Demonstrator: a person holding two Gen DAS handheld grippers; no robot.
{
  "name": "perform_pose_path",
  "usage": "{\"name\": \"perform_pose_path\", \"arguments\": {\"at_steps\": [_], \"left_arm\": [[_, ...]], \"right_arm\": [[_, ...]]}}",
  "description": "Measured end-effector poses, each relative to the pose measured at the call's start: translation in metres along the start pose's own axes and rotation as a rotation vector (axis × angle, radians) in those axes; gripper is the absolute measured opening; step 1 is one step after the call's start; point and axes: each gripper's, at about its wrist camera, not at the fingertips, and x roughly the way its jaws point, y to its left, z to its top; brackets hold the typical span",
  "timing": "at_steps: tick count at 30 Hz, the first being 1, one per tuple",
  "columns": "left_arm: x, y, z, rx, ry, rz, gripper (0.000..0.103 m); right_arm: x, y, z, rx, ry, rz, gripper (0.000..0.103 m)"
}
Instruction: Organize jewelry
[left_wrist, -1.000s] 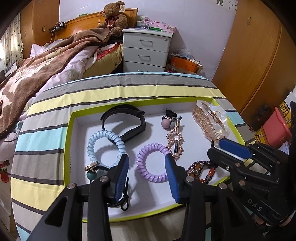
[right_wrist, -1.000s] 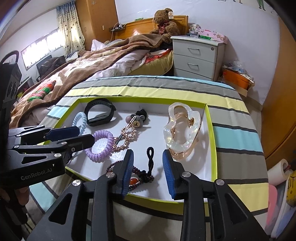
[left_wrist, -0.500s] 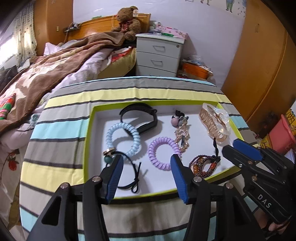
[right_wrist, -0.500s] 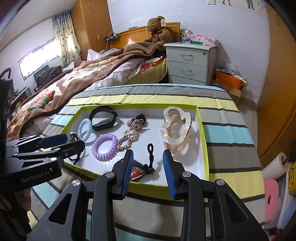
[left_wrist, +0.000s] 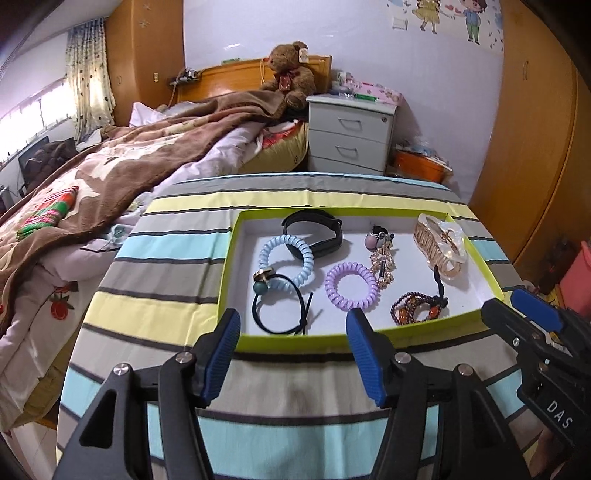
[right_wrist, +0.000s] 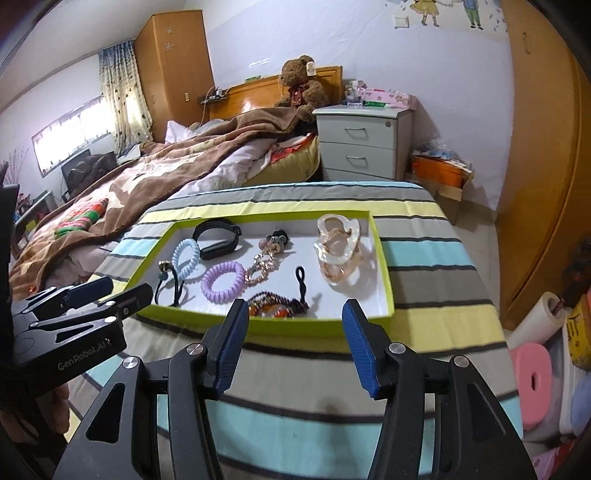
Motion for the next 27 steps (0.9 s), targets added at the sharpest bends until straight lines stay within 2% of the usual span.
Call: {"name": "perform_pose_path", "arguments": {"at_steps": [12, 19, 27], "left_arm": [[-0.024, -0.006, -0.027, 0.004, -0.031, -0.015, 0.062], [-0.027, -0.012, -0.038, 0.019, -0.027, -0.025, 0.062], [-0.028, -0.012, -0.043, 0.022, -0.025, 0.0, 0.062]], "right_arm": [[-0.019, 0.002, -0.019, 0.018, -0.032, -0.014, 0.053], [-0.024, 0.006, -0.028, 0.018, -0.044, 0.006, 0.053], [-0.024, 0.006, -0.031, 0.027, -0.045, 0.006, 0.053]]}}
